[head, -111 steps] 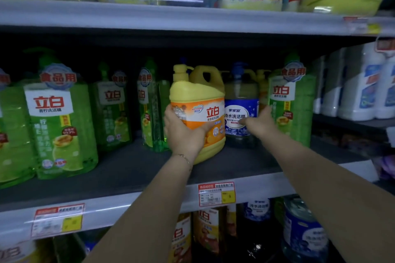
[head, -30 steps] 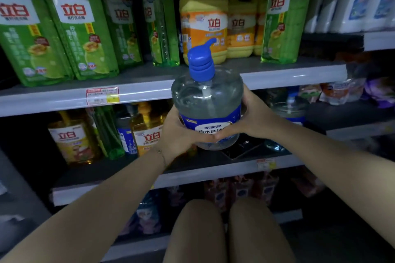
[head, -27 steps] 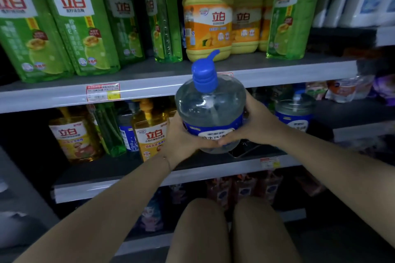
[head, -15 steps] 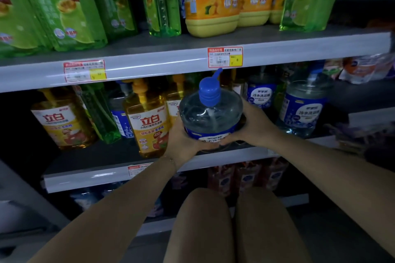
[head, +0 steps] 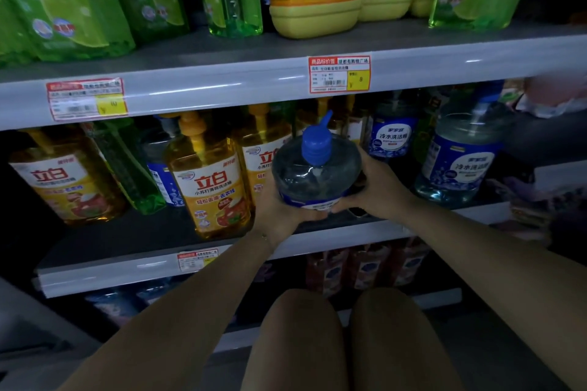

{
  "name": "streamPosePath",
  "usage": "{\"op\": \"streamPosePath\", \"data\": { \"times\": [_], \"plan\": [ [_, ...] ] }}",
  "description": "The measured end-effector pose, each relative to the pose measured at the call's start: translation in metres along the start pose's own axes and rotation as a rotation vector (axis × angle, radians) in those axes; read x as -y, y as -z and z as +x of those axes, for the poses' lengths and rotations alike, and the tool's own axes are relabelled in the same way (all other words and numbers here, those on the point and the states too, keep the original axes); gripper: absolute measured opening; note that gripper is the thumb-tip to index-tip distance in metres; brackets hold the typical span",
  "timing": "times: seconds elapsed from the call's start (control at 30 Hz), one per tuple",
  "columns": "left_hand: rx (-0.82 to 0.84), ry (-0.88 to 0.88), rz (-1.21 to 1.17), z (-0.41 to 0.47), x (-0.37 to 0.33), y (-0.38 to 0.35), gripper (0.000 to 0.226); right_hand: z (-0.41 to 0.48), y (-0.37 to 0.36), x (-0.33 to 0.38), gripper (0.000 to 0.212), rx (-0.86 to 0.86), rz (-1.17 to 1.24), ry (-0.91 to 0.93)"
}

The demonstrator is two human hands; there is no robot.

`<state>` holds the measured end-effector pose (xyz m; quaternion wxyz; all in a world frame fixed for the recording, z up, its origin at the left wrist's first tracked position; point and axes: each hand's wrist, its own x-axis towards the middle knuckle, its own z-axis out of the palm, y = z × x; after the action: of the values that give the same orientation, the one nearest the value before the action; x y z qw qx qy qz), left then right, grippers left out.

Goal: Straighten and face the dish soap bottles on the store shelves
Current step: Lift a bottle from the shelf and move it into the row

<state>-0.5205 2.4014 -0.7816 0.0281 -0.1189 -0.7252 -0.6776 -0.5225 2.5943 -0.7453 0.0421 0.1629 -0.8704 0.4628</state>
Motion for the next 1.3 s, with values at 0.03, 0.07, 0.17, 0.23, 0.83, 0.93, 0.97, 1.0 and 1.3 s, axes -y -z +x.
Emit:
{"op": "streamPosePath", "data": {
  "times": [0.03,0.07,0.17,0.23,0.83,0.93,0.97,1.0,1.3],
  "plan": [
    [0.004,0.002,-0.006,0.002,0.003,0.000,0.082,0.001,0.000,-0.003,0.108,0.001,0.009,-0.008],
    [0.008,0.004,-0.001,0.004,0.004,0.000,0.085,0.002,0.000,-0.004,0.109,0.003,0.019,-0.013],
    [0.018,0.002,0.050,0.009,0.004,0.002,0.092,0.007,0.003,-0.003,0.112,0.027,0.024,-0.043],
    [0.021,0.013,0.057,0.014,0.006,0.005,0.095,0.012,0.004,-0.001,0.111,0.061,0.024,-0.079],
    [-0.035,0.016,0.668,0.027,0.006,0.013,0.117,0.017,-0.005,0.012,0.067,0.044,-0.195,-0.103],
    [-0.028,0.093,0.658,0.025,-0.001,0.014,0.118,0.014,-0.005,0.018,0.065,0.009,-0.712,-0.112],
    [-0.021,0.112,0.633,0.024,-0.003,0.015,0.116,0.012,-0.006,0.023,0.060,-0.005,-0.860,-0.084],
    [-0.012,0.115,0.616,0.022,-0.005,0.016,0.113,0.009,-0.007,0.029,0.054,-0.011,-0.960,-0.042],
    [0.005,0.034,0.737,-0.010,-0.027,0.055,0.026,0.000,-0.049,0.085,0.021,0.250,-0.586,0.043]
  ]
}}
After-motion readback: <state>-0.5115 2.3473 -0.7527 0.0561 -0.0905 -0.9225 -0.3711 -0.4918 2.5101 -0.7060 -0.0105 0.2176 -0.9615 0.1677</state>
